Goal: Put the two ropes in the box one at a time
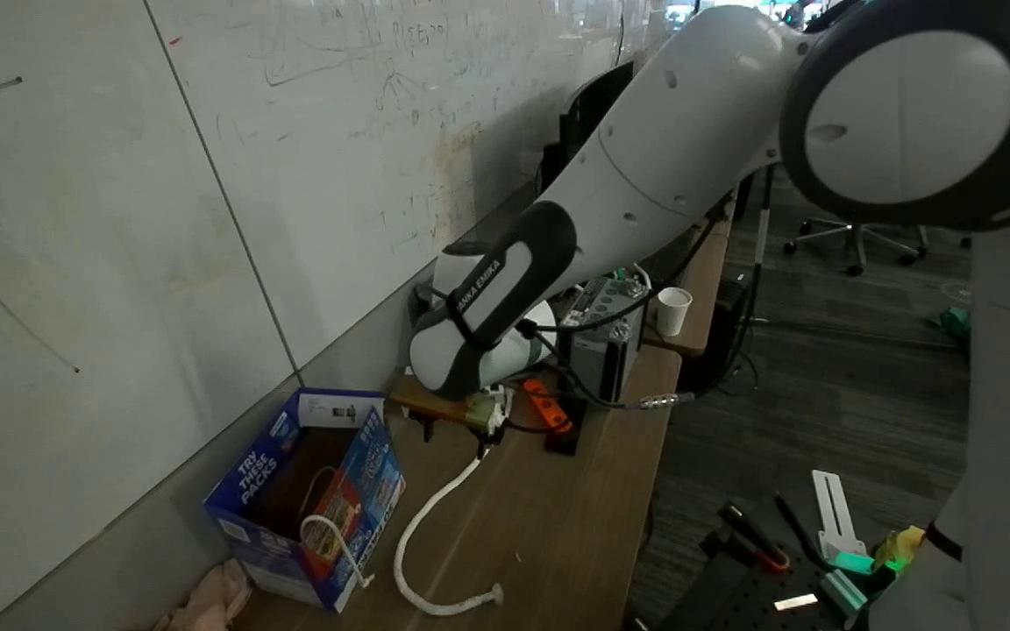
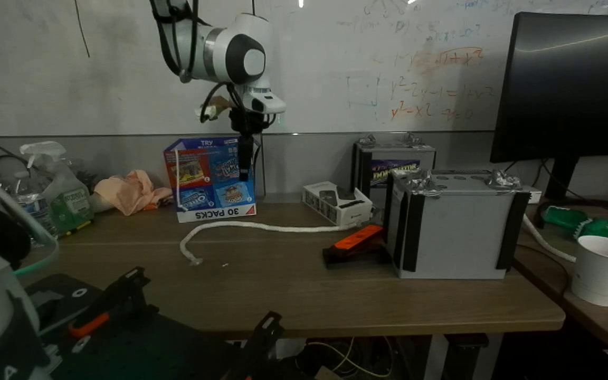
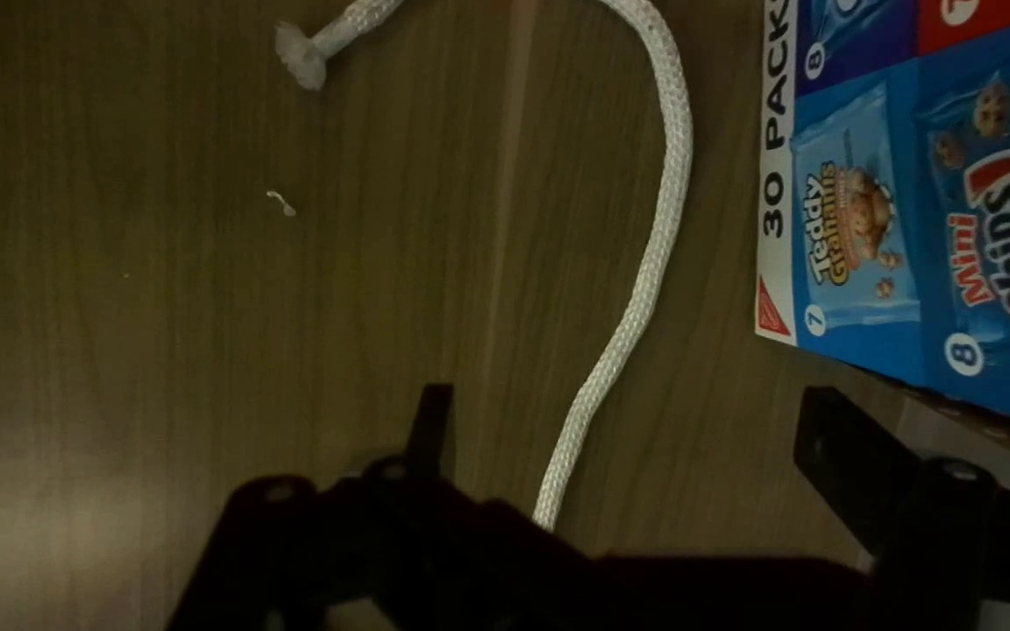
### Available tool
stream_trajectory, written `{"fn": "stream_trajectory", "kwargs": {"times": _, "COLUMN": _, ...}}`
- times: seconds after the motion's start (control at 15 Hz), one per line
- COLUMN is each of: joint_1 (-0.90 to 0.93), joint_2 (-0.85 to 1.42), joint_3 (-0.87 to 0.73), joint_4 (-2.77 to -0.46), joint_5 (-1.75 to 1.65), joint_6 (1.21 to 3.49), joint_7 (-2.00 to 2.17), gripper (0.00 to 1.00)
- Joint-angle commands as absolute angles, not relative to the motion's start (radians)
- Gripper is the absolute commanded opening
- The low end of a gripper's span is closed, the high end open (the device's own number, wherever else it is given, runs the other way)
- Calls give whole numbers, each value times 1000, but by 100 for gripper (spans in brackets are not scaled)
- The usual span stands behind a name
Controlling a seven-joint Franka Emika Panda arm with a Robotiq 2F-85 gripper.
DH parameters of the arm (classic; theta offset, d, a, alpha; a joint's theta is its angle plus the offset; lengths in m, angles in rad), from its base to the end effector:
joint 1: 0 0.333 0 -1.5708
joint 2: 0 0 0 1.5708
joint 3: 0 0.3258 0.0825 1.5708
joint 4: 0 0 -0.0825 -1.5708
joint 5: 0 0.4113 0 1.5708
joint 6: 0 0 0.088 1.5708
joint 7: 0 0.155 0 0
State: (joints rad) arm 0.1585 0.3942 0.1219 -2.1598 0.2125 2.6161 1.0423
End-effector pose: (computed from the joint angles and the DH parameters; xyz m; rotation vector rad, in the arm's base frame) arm 0.5719 0.1678 0.1581 -2.6460 1.3666 0.0736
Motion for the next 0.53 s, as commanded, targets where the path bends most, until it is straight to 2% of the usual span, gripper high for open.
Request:
{"fn": "stream_trajectory", "kwargs": {"times": 0.0, "joint_1": 189, "joint_2": 495, "joint_3": 94, "joint_4": -2117, "joint_5": 217, "joint_6": 2698, "joint_7": 1028, "gripper": 100}}
{"fn": "stream_trajectory", "kwargs": {"times": 0.47, "joint_1": 223, "joint_2": 676, "joint_3": 94, "joint_4": -2015, "joint_5": 238, "joint_6": 2736, "joint_7": 1024, "gripper": 100}}
